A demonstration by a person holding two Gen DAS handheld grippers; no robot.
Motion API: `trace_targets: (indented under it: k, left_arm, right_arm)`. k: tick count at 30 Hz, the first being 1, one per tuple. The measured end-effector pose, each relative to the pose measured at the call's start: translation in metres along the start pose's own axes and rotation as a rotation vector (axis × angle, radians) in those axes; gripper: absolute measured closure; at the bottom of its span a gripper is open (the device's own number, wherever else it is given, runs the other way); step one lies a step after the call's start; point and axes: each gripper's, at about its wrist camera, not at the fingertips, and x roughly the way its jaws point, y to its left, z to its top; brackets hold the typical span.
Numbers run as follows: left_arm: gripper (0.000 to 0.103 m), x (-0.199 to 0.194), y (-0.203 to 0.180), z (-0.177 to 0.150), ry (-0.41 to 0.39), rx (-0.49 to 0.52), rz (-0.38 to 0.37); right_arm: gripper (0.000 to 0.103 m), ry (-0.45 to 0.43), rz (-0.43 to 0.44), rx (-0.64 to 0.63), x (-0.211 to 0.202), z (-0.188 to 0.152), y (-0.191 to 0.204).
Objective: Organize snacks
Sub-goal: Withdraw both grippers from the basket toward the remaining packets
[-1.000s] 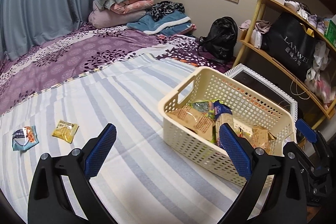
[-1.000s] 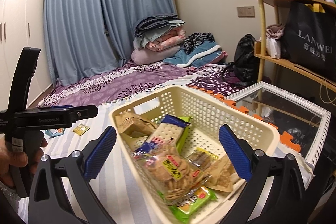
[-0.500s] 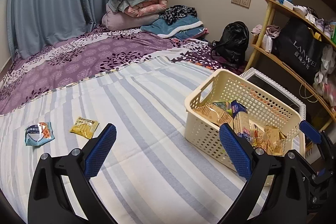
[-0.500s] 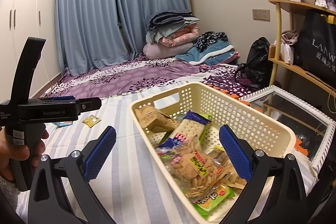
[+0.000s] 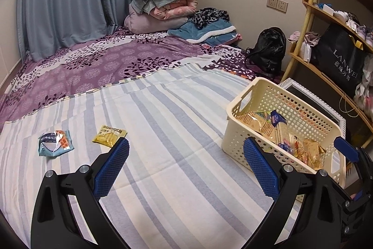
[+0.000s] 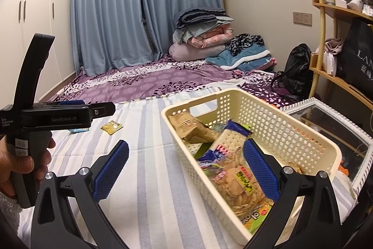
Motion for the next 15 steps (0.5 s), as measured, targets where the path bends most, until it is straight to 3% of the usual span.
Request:
trace_targets:
  k: [15]
  left_arm:
    - [0.003, 0.008, 0.070, -0.041, 0.074, -0.153, 0.075]
  right_arm:
    - [0.005, 0.126, 0.123, -0.076, 0.031, -0.019, 0.048]
